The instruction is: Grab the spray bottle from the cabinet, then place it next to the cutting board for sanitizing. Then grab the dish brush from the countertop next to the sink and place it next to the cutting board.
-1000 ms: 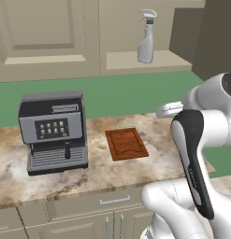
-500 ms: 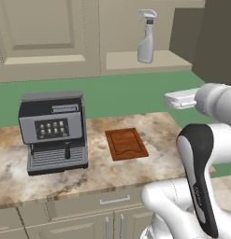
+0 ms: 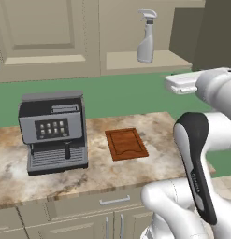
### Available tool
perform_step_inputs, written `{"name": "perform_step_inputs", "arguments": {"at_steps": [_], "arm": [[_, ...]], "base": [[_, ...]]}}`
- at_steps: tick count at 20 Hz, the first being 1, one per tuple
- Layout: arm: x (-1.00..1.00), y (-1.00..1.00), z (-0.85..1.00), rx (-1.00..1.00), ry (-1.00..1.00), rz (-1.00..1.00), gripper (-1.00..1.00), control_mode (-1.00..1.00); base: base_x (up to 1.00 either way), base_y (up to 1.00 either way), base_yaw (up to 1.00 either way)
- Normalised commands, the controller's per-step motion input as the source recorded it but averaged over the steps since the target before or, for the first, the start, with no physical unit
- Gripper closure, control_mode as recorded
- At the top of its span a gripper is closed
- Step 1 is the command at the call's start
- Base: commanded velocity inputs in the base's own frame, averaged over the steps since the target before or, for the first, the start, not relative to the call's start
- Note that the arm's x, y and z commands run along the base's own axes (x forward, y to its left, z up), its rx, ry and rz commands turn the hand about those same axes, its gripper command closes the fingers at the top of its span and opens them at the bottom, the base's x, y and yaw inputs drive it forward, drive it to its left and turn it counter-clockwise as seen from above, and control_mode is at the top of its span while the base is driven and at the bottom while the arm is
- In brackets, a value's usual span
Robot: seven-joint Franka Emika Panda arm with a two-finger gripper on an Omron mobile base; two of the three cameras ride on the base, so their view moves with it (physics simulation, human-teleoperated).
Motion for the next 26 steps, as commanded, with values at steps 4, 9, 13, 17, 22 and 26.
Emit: {"name": "perform_step_inputs", "arguments": {"at_steps": [4, 9, 13, 17, 22, 26], "arm": [[0.14, -0.27, 0.5, 0.03, 0.0, 0.0, -1.0, -1.0], [0.2, -0.29, 0.38, 0.02, 0.0, 0.0, -1.0, -1.0], [0.42, -0.01, 0.14, 0.0, -0.01, 0.0, -1.0, -1.0], [0.64, 0.0, 0.01, 0.0, 0.0, 0.0, -1.0, -1.0], [0.76, 0.0, 0.0, 0.0, 0.0, 0.0, -1.0, -1.0], [0.77, -0.01, 0.0, 0.0, 0.0, 0.0, -1.0, -1.0]], "base": [[0.0, 0.0, 0.0], [0.0, 0.0, 0.0], [0.0, 0.0, 0.0], [0.0, 0.0, 0.0], [0.0, 0.0, 0.0], [0.0, 0.0, 0.0]]}}
